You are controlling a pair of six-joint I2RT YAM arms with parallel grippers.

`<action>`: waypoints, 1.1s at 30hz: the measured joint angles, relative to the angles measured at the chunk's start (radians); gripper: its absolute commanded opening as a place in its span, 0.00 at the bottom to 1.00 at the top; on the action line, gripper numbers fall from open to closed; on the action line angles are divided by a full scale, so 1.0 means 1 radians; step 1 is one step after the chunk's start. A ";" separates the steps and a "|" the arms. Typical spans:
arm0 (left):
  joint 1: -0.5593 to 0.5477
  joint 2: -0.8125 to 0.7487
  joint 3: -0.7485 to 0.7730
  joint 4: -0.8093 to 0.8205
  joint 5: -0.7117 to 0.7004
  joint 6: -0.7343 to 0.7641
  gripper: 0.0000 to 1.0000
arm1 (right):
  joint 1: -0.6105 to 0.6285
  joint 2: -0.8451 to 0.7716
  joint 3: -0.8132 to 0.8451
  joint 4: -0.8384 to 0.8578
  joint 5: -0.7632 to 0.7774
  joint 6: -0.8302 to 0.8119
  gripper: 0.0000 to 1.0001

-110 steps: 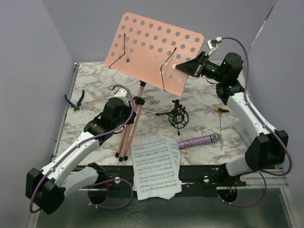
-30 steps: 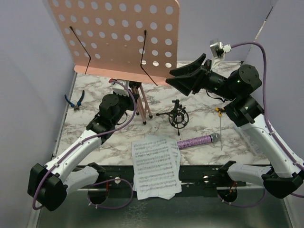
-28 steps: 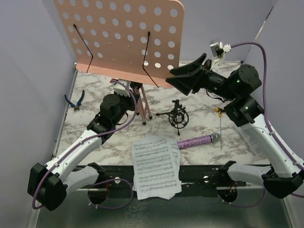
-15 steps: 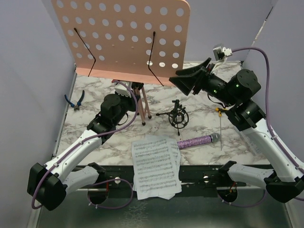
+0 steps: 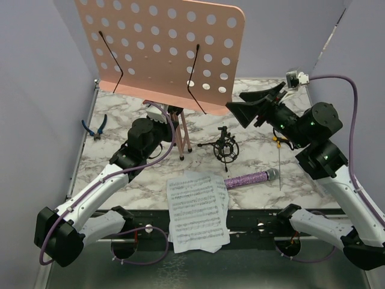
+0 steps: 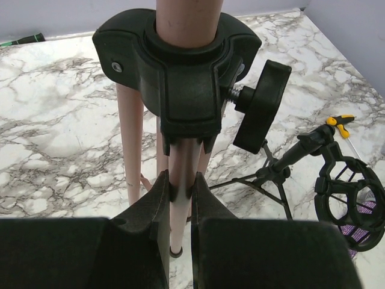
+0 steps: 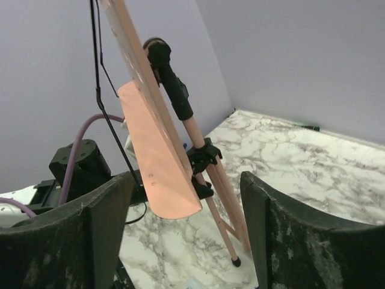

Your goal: Set up the instrument practice props

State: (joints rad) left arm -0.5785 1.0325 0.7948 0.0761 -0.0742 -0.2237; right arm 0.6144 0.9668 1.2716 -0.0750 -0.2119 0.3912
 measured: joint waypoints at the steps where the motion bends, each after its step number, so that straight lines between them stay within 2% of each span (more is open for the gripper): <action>1: 0.000 0.000 0.000 -0.001 0.003 0.000 0.00 | 0.000 -0.006 -0.014 -0.003 0.006 -0.005 0.83; 9: 0.000 0.000 0.002 -0.005 0.010 0.002 0.00 | 0.000 -0.087 -0.204 0.016 -0.029 -0.031 0.99; 19: 0.000 0.000 0.002 -0.006 0.019 0.004 0.00 | 0.000 -0.203 -0.470 0.198 -0.129 -0.063 1.00; 27: 0.000 0.002 0.003 -0.006 0.022 0.004 0.00 | 0.000 -0.068 -0.613 0.370 -0.198 -0.051 1.00; 33: 0.000 0.002 0.003 -0.006 0.023 0.004 0.00 | 0.000 0.093 -0.623 0.491 -0.277 -0.040 0.99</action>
State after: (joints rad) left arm -0.5785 1.0348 0.7982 0.0704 -0.0517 -0.2199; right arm 0.6144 1.0603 0.6491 0.4160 -0.4892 0.3515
